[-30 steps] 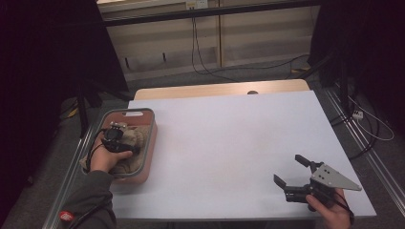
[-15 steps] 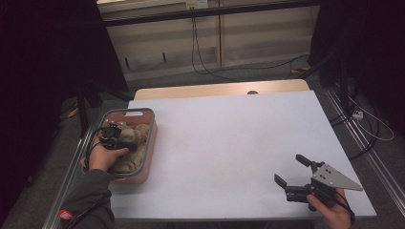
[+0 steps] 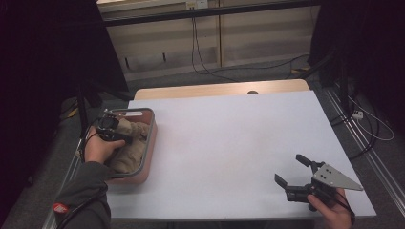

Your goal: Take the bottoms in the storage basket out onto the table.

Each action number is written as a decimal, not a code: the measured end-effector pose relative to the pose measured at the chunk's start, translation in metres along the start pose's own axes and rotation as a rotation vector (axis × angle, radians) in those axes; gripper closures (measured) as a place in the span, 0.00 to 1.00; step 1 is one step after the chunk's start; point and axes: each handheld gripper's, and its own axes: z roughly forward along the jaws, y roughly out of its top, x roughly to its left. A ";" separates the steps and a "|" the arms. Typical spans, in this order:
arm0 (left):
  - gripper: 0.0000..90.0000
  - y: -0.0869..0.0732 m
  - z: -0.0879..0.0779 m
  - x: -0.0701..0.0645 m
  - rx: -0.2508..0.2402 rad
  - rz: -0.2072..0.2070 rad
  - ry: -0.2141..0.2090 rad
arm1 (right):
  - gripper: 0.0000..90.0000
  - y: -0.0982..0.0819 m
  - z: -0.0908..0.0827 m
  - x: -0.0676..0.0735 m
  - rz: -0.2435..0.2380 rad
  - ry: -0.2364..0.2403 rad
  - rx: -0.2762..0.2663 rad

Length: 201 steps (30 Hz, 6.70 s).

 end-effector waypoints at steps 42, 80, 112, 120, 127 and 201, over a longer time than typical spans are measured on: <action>0.76 0.131 -0.164 -0.090 -0.120 0.070 -0.118 | 0.01 0.000 -0.001 0.000 0.011 -0.002 -0.007; 0.25 0.185 -0.152 -0.264 -0.380 0.384 -0.377 | 0.01 0.000 -0.003 0.000 0.008 0.012 -0.007; 0.14 0.051 0.010 -0.170 -0.350 0.191 -0.300 | 0.01 -0.002 0.020 -0.003 -0.041 -0.002 0.073; 0.27 0.027 0.029 -0.161 -0.366 0.144 -0.268 | 0.01 -0.002 0.021 0.000 -0.064 0.015 0.086; 0.24 0.012 0.032 -0.173 -0.365 0.200 -0.308 | 0.01 -0.003 0.023 0.001 -0.059 0.022 0.092; 0.37 0.017 0.030 -0.182 -0.383 0.230 -0.266 | 0.01 -0.001 0.018 0.001 -0.075 0.041 0.085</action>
